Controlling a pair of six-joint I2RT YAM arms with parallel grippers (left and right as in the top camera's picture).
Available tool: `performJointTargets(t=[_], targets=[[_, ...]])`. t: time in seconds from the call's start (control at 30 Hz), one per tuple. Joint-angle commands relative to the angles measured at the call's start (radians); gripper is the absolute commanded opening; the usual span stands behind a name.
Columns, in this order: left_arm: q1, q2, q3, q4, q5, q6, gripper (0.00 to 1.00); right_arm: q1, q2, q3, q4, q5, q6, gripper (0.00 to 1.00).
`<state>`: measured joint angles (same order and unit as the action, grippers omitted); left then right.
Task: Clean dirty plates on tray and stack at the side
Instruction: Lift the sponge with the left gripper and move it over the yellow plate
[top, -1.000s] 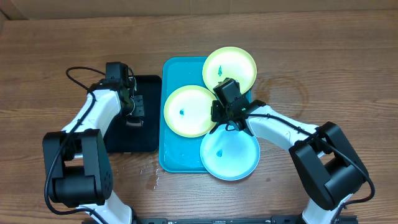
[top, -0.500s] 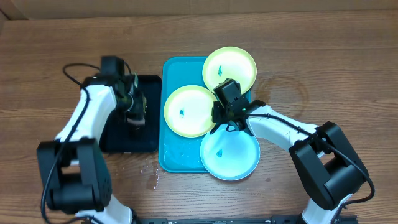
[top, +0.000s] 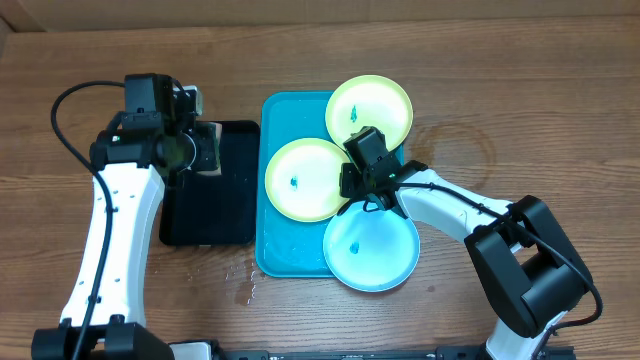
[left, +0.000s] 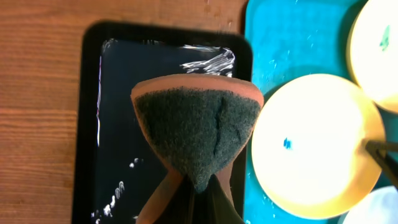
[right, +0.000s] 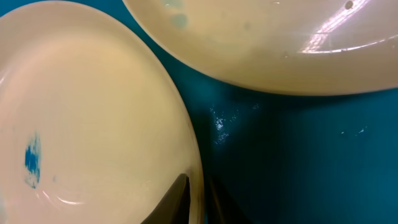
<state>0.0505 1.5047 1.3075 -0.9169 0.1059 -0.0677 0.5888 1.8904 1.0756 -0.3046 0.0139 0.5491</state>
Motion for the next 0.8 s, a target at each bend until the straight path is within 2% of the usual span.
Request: performJointTargets(t=[0.0, 0.2, 0.4, 0.43, 0.47, 0.5, 0.57, 0.67, 0.77], targets=[[0.000, 0.025, 0.003, -0.004, 0.017, 0.012, 0.04, 0.000, -0.003, 0.010, 0.011, -0.008, 0.002, 0.06], [-0.023, 0.044, -0.003, -0.002, -0.005, 0.012, 0.04, 0.000, -0.003, 0.010, 0.010, -0.008, 0.010, 0.04], [-0.104, 0.045, -0.003, 0.008, -0.189, -0.005, 0.04, -0.002, -0.003, 0.011, -0.002, -0.017, 0.054, 0.04], [-0.114, 0.045, -0.003, 0.008, -0.208, -0.008, 0.04, -0.002, -0.003, 0.012, -0.005, -0.019, 0.054, 0.08], [-0.122, 0.045, -0.003, 0.009, -0.220, -0.009, 0.04, -0.002, -0.003, 0.012, -0.008, -0.019, 0.054, 0.19], [-0.128, 0.045, -0.003, 0.009, -0.225, -0.008, 0.04, -0.002, -0.003, 0.012, -0.008, -0.018, 0.053, 0.26], [-0.130, 0.045, -0.003, 0.009, -0.225, -0.015, 0.04, -0.003, -0.003, 0.012, 0.003, -0.007, 0.053, 0.28], [-0.130, 0.045, -0.003, 0.008, -0.224, -0.023, 0.04, -0.009, -0.003, 0.012, 0.023, 0.027, 0.053, 0.21], [-0.130, 0.045, -0.003, 0.001, -0.224, -0.023, 0.04, -0.010, -0.003, 0.012, 0.019, 0.029, 0.053, 0.04]])
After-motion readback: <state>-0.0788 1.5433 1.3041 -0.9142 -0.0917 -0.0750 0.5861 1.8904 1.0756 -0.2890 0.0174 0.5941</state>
